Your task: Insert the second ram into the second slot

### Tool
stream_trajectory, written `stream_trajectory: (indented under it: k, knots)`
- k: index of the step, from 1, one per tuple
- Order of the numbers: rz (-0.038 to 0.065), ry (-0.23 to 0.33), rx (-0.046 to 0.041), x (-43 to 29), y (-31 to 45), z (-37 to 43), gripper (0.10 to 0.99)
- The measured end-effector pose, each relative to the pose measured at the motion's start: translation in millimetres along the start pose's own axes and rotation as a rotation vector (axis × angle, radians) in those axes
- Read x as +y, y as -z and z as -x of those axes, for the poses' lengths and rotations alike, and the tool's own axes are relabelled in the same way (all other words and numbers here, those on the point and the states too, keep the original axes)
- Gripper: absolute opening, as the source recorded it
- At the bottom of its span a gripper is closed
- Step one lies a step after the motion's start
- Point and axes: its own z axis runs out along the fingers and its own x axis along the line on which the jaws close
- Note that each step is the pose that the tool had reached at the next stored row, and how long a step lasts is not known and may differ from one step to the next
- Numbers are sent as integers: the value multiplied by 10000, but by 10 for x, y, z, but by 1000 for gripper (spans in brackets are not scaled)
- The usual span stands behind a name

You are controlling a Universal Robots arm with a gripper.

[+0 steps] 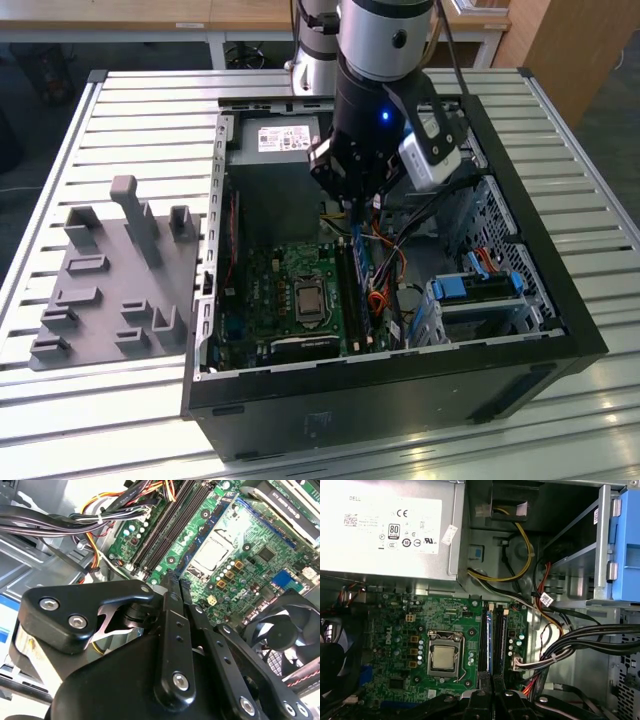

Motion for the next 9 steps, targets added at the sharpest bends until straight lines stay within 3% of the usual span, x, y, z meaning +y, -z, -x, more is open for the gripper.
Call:
stream_trajectory:
  k: [9]
  knots:
    - [-1,0,0,-1,-46,-1,129]
